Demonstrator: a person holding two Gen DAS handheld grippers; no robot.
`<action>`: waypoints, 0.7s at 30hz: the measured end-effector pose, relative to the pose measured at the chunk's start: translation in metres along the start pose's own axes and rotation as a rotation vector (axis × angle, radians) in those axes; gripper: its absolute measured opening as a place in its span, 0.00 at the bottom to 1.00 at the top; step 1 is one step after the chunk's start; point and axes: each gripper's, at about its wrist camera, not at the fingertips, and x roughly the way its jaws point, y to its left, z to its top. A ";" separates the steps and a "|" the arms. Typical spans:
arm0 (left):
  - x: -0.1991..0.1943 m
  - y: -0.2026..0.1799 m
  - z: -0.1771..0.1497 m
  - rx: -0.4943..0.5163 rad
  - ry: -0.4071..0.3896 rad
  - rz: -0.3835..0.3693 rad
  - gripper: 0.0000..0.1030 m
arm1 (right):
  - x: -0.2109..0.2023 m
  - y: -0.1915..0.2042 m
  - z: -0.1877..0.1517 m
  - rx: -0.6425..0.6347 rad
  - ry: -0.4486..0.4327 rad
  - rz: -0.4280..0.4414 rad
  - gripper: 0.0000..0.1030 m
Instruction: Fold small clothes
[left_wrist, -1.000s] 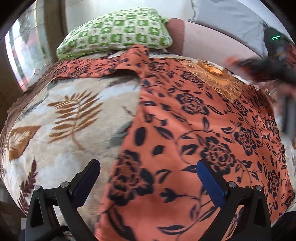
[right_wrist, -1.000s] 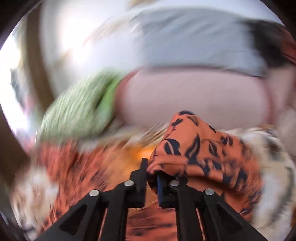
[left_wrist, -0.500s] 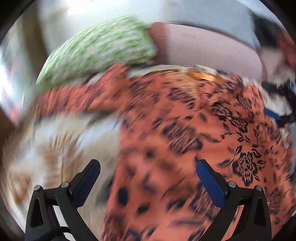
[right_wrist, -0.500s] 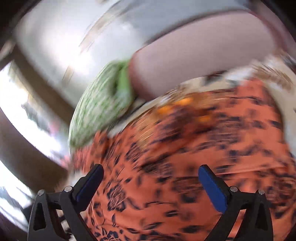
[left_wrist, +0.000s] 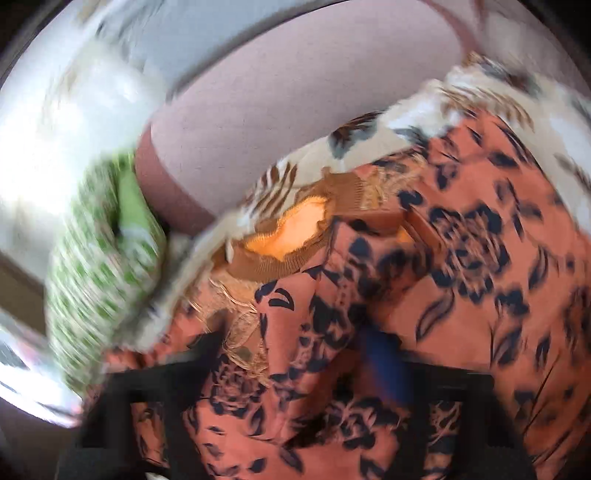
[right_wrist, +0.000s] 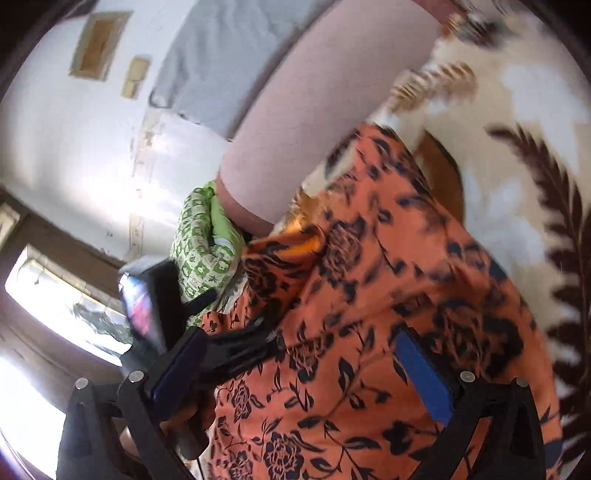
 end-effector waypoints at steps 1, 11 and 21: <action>0.010 0.025 -0.001 -0.162 0.051 -0.089 0.06 | 0.000 0.000 -0.001 -0.008 0.000 -0.006 1.00; 0.036 0.173 -0.161 -1.014 0.068 -0.243 0.20 | 0.004 -0.014 -0.006 0.059 0.013 -0.021 1.00; 0.003 0.200 -0.171 -0.948 0.054 -0.208 0.44 | 0.005 -0.015 -0.007 0.043 0.020 -0.029 1.00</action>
